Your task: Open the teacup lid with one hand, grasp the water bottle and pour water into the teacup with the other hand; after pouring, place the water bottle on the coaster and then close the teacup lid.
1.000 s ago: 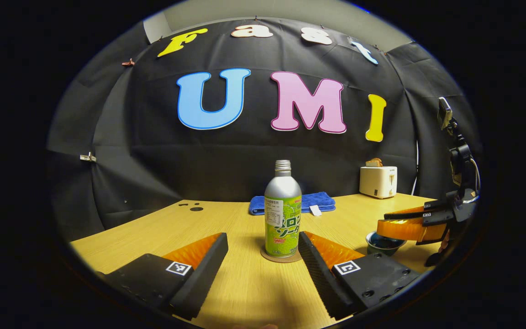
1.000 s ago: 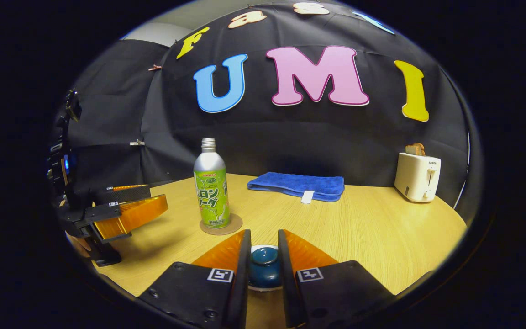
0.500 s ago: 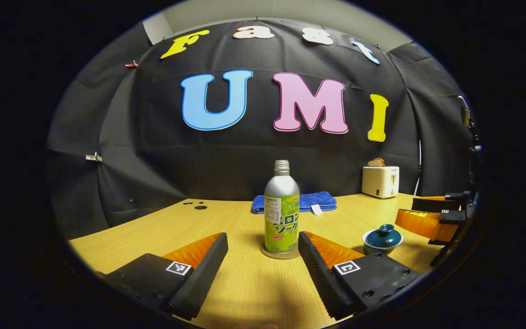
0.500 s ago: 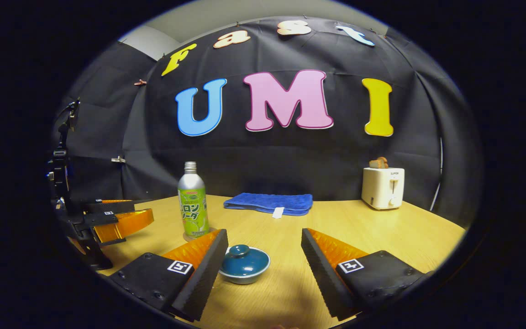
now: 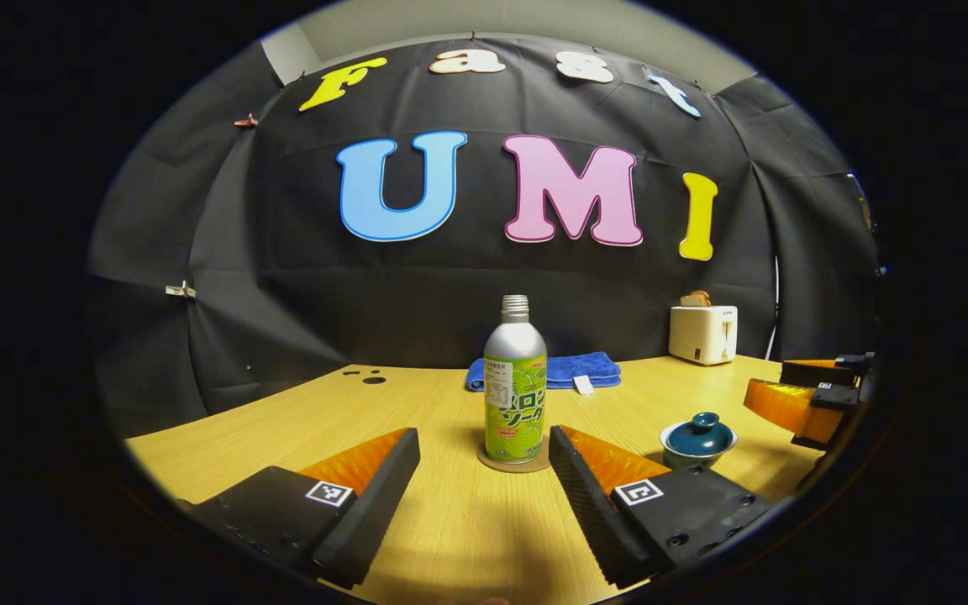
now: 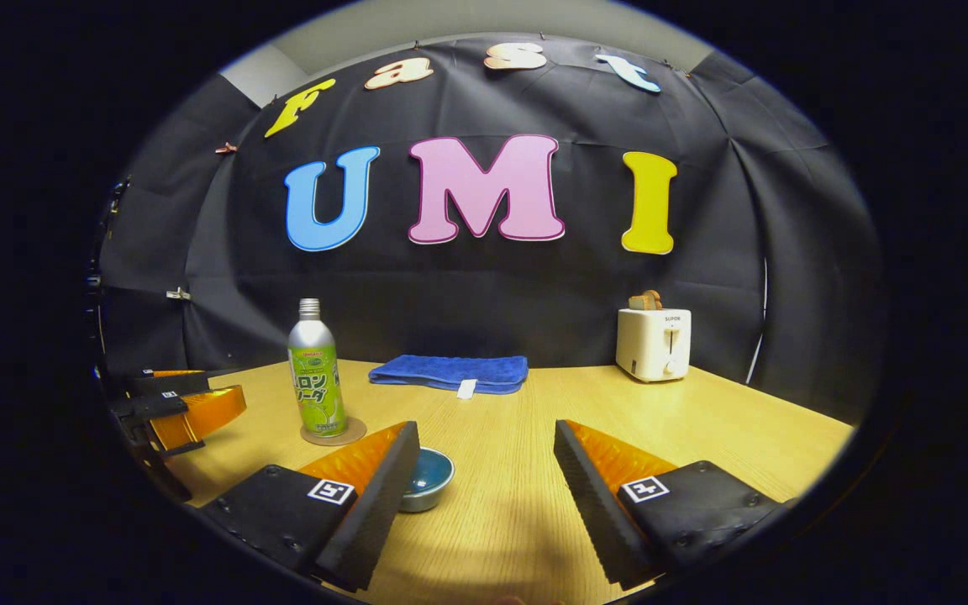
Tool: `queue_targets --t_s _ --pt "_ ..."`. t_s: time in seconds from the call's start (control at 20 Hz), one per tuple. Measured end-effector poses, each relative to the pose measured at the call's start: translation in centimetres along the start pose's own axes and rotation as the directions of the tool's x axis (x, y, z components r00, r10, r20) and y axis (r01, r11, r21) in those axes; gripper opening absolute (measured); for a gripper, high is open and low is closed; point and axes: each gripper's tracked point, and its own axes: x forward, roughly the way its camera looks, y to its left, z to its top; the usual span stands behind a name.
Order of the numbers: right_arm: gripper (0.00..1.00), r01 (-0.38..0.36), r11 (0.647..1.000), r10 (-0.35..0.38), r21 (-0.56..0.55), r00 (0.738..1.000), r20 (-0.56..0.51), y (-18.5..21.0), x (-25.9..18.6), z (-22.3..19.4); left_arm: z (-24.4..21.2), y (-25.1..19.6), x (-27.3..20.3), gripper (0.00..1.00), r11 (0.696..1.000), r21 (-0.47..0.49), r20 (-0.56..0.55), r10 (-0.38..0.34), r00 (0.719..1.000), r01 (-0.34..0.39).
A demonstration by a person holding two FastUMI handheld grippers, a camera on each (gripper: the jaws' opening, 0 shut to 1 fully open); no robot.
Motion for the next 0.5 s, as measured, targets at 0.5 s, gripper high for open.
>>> queue_targets --t_s 0.5 --pt "0.99 -0.036 0.999 0.036 0.002 0.999 -0.001 0.72 -0.17 0.03 -0.04 0.00 0.04 0.98 1.000 0.000 0.000 0.000 1.000 0.000"
